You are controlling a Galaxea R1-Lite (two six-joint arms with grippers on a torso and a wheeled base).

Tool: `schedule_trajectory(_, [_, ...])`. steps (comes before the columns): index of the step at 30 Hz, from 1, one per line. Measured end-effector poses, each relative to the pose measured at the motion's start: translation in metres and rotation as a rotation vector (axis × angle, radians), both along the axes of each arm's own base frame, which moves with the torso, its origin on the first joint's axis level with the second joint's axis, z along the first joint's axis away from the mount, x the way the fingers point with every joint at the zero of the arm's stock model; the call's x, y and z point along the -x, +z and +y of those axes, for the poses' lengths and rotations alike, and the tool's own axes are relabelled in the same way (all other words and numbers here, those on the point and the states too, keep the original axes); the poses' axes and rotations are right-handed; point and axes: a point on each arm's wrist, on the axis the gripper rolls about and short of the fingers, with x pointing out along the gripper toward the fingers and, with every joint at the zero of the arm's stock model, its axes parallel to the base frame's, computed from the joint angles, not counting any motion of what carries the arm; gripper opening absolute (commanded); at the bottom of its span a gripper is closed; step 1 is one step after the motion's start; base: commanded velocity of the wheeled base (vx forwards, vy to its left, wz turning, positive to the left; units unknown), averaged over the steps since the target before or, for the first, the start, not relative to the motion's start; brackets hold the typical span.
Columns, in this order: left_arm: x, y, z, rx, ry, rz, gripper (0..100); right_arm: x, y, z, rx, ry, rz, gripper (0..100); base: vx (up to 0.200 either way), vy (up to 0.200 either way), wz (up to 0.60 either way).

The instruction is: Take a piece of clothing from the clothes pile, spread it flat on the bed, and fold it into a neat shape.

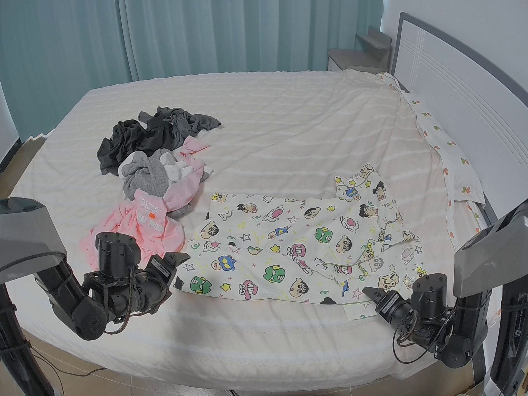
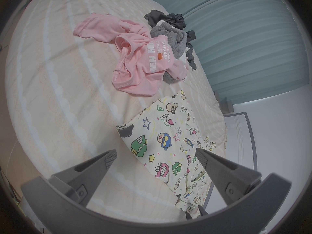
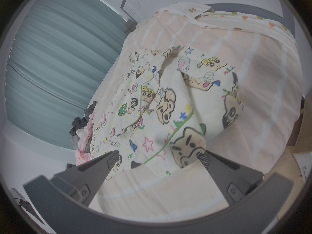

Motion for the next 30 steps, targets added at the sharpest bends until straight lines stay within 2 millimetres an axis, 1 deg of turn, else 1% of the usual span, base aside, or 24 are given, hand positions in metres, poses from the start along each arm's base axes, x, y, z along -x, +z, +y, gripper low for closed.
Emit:
schedule_trajectory(5, [0.0,0.0,0.0,0.0,0.001,0.0,100,-0.002,0.004,-0.003,0.031,-0.062,-0.031,100,0.0,0.0,0.0])
schedule_trajectory(15, [0.0,0.0,0.0,0.0,0.001,0.0,100,0.001,0.03,-0.002,0.006,-0.06,-0.126,100,0.0,0.0,0.0])
schedule_trajectory(22, [0.0,0.0,0.0,0.0,0.0,0.0,100,0.005,0.046,-0.004,0.027,-0.04,-0.183,100,0.0,0.0,0.0])
schedule_trajectory(27, [0.0,0.0,0.0,-0.001,0.0,-0.001,100,0.016,0.048,-0.004,0.059,-0.004,-0.175,100,0.0,0.0,0.0])
schedule_trajectory(30, [0.0,0.0,0.0,0.0,0.0,-0.001,100,0.019,0.049,-0.003,0.073,0.017,-0.174,100,0.0,0.0,0.0])
